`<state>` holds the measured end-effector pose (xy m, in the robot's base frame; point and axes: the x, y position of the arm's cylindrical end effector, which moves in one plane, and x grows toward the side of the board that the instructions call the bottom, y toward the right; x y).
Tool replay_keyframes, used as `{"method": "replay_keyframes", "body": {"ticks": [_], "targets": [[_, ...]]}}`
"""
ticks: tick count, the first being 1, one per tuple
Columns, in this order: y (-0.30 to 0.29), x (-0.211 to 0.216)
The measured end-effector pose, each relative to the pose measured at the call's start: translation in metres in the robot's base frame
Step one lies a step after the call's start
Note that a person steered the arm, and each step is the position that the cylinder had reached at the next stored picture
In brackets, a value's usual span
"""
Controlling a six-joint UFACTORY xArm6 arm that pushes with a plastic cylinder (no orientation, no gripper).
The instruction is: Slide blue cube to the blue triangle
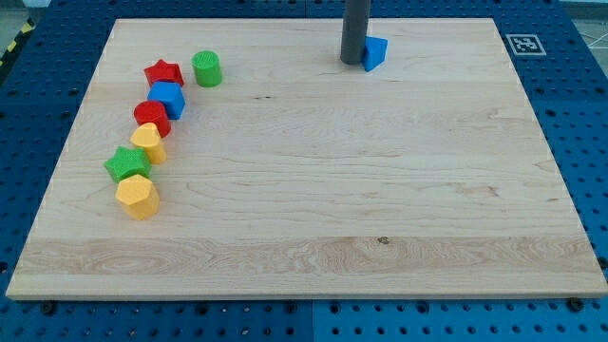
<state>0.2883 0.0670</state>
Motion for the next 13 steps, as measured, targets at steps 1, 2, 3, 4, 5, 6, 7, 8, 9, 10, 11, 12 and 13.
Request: {"method": "replay_keyframes", "body": {"ticks": [1,2,3,4,5,6,7,8,9,10,11,12,13], "targets": [[-0.042,0.000],[-0.130,-0.015],[-0.218,-0.044],[-0.249,-0.057],[-0.273,-0.057],[-0.326,-0.057],[-0.372,-0.057],[-0.372,-0.052],[-0.372,-0.037],[-0.372,-0.025],[-0.372,-0.023],[-0.372,-0.016],[-0.372,0.036]]}}
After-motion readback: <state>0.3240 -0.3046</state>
